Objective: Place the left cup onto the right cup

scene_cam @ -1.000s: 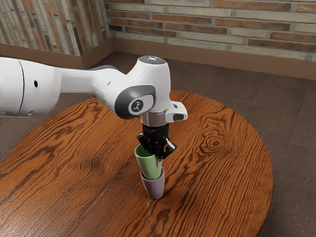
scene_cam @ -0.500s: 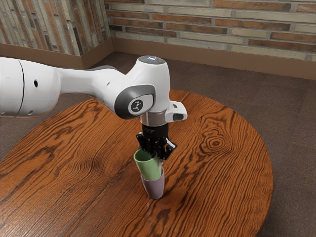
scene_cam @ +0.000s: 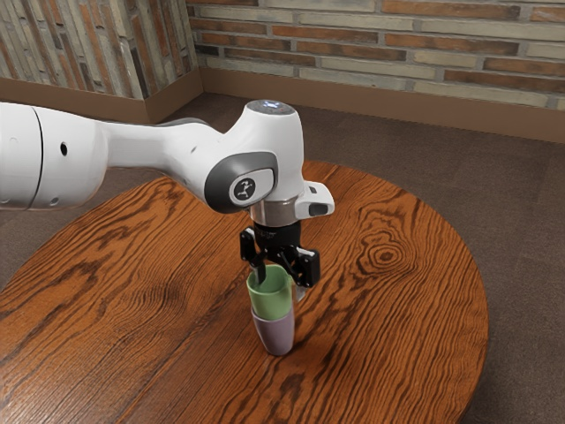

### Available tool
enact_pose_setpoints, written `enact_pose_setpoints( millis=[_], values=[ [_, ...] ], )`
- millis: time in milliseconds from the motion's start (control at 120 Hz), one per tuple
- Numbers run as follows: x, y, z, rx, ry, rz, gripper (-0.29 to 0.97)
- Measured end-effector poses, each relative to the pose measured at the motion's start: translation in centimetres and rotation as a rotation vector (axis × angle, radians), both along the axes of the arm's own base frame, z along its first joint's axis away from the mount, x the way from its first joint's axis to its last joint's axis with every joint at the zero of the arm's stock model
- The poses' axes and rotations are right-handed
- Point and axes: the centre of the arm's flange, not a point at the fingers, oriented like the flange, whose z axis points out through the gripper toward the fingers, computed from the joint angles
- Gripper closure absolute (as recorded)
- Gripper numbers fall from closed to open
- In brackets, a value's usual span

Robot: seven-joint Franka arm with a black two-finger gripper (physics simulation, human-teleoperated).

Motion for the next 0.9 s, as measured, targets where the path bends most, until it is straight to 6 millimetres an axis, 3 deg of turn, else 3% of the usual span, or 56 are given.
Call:
enact_pose_setpoints(
  millis=[325,442,742,900],
  values=[
    [-0.1,-0.1,0.5,0.0,-0.003,-0.001,0.03],
    [-0.3,0.0,1.5,-0.001,-0.018,-0.002,0.02],
    [-1.4,0.0,6.9,-0.012,-0.088,-0.013,0.02],
    [-0.6,0.0,12.8,-0.022,-0.128,-0.066,0.02]
  ],
)
